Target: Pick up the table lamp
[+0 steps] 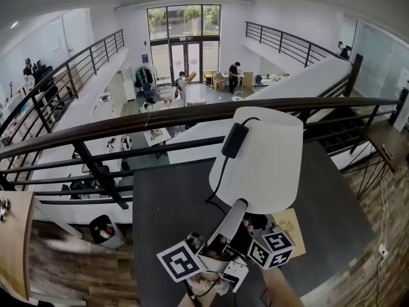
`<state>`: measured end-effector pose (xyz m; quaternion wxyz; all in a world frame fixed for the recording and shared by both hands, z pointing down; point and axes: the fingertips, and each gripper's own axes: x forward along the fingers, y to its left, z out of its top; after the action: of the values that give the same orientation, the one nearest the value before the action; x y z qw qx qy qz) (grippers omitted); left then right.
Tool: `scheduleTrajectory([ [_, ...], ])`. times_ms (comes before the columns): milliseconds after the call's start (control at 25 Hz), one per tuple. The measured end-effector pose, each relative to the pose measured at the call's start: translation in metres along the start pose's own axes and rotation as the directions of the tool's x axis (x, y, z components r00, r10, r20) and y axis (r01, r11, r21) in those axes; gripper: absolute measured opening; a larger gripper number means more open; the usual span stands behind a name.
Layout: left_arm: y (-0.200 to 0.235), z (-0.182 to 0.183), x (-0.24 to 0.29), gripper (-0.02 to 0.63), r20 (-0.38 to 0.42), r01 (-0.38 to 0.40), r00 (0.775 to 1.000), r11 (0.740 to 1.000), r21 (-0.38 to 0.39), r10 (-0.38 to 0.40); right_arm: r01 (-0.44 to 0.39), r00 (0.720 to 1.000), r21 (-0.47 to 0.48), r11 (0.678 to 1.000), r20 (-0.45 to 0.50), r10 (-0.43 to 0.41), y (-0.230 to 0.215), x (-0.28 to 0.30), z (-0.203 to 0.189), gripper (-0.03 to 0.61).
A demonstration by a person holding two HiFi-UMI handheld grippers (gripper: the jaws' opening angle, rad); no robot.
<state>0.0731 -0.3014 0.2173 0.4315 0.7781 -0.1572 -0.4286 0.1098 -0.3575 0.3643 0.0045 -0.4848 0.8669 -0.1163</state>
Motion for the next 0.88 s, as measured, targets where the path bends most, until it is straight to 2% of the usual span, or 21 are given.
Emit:
scheduleTrajectory([
  [880,-0.0035,-0.0054,0.0002,0.079,0.002,0.001,1.0,1.0,-0.002,-0.001,-0.005,1.0,0.003,1.0,0.0,0.005,-0.0004,-0.0045,0.0008,0.17],
])
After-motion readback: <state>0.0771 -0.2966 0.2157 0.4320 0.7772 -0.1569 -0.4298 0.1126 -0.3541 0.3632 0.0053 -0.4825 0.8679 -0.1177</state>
